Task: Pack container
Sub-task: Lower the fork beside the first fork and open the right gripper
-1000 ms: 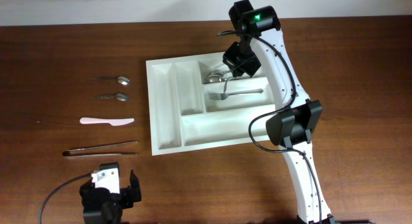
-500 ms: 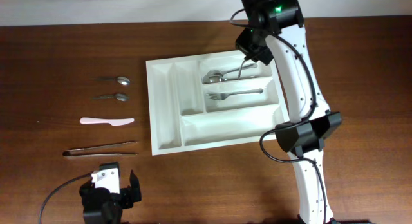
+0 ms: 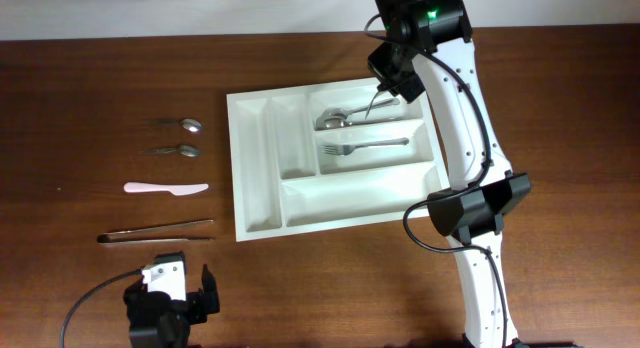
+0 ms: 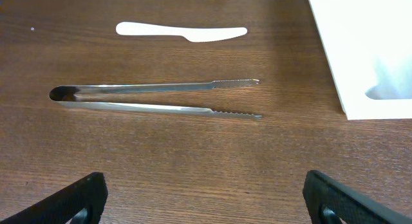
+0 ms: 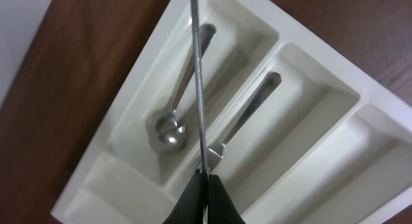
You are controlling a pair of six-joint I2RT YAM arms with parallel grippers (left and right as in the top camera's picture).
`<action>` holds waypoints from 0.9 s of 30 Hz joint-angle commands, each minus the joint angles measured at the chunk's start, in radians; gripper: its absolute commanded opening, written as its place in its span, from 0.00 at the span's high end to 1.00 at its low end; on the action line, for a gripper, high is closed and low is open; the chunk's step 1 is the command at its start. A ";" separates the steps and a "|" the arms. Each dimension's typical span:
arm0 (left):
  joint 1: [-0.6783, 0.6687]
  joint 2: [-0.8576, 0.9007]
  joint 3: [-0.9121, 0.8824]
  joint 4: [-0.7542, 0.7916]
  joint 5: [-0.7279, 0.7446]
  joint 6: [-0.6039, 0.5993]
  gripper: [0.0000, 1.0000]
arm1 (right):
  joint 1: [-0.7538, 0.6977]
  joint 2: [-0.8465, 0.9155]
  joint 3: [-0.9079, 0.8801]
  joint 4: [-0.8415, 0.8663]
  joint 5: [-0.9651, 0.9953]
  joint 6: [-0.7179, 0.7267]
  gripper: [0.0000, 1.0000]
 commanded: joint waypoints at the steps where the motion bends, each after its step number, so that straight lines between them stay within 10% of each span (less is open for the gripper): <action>1: 0.005 -0.007 -0.003 0.000 0.007 0.016 0.01 | -0.003 -0.010 -0.044 -0.006 0.060 0.146 0.96; 27: 0.005 -0.007 -0.003 0.000 0.007 0.016 0.01 | 0.051 -0.167 -0.633 0.291 0.017 0.236 0.96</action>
